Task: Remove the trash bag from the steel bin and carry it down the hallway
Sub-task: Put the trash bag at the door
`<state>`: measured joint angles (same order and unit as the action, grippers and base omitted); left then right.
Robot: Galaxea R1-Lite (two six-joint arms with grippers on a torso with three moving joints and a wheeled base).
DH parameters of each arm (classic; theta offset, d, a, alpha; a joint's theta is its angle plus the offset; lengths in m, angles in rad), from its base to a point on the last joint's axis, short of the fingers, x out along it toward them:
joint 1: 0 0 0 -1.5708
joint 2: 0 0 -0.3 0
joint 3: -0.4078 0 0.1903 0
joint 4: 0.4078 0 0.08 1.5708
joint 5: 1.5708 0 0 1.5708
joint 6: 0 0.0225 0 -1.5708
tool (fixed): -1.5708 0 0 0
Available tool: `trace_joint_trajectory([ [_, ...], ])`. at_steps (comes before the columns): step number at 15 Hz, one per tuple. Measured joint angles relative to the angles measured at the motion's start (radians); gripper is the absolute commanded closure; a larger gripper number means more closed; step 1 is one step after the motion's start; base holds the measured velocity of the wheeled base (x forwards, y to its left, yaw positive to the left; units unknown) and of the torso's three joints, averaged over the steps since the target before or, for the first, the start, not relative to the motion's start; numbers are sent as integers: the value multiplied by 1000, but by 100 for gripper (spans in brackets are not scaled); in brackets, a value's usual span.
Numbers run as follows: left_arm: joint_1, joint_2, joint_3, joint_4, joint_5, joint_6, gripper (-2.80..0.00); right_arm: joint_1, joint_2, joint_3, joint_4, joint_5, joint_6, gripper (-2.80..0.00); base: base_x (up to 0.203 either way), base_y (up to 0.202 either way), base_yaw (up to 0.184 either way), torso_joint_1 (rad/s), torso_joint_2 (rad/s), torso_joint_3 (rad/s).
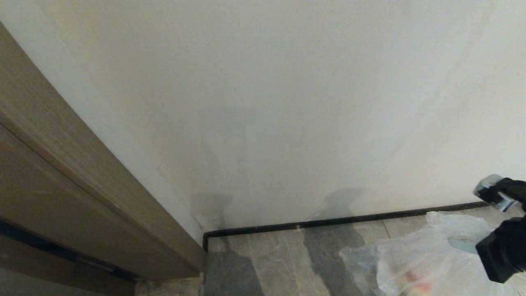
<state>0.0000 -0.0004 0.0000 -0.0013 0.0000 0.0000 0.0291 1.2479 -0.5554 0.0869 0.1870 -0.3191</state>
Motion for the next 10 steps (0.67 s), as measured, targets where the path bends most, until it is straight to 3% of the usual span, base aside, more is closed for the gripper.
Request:
trace_joint_trajectory([
  [7, 0, 0, 0, 0, 0, 0, 0, 7, 406, -79, -354, -46, -85, 0, 0, 0, 0, 0, 0, 0],
  [8, 0, 0, 0, 0, 0, 0, 0, 7, 446, -92, -391, -52, -93, -280, 0, 0, 0, 0, 0, 0],
  [10, 0, 0, 0, 0, 0, 0, 0, 8, 509, -99, -411, -54, -132, -280, 0, 0, 0, 0, 0, 0],
])
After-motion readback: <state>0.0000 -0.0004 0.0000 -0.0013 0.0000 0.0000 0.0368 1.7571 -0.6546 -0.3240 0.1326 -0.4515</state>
